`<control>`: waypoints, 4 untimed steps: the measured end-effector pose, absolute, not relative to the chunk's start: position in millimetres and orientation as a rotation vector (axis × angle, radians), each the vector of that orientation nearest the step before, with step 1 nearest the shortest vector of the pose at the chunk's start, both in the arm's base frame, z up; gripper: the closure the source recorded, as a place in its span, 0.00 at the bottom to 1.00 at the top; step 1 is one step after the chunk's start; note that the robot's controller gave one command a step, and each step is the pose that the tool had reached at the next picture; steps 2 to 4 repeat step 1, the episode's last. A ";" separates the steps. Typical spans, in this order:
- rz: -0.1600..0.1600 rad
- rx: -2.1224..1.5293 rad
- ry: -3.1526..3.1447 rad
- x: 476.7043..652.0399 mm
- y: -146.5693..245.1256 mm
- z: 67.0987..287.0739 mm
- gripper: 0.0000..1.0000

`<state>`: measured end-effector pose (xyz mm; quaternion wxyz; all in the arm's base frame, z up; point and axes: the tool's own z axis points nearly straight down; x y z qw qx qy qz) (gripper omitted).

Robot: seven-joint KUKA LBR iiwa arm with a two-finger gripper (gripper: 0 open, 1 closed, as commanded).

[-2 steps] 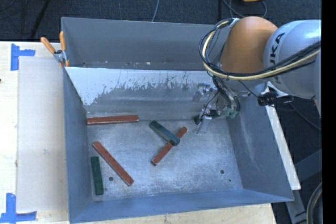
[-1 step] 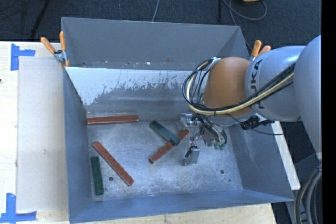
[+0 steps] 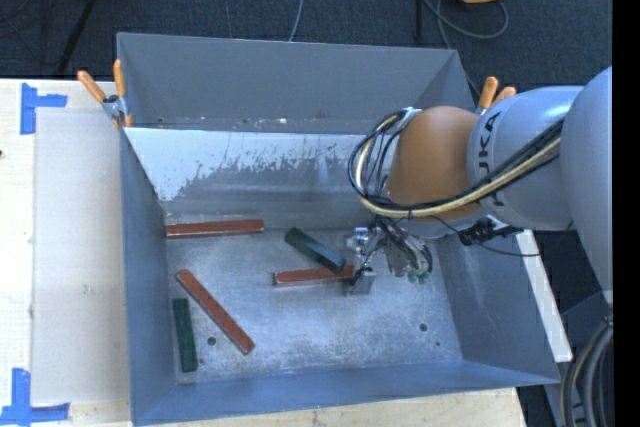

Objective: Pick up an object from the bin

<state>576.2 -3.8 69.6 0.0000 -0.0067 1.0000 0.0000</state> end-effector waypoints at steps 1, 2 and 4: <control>0.002 0.051 3.131 619.8 19.6 214.0 1.00; 0.002 0.051 3.131 619.8 19.6 214.0 1.00; 0.002 0.051 3.131 619.8 19.6 214.0 1.00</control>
Offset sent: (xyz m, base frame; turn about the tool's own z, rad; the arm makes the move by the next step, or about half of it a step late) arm 0.0409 0.0225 0.1396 0.0475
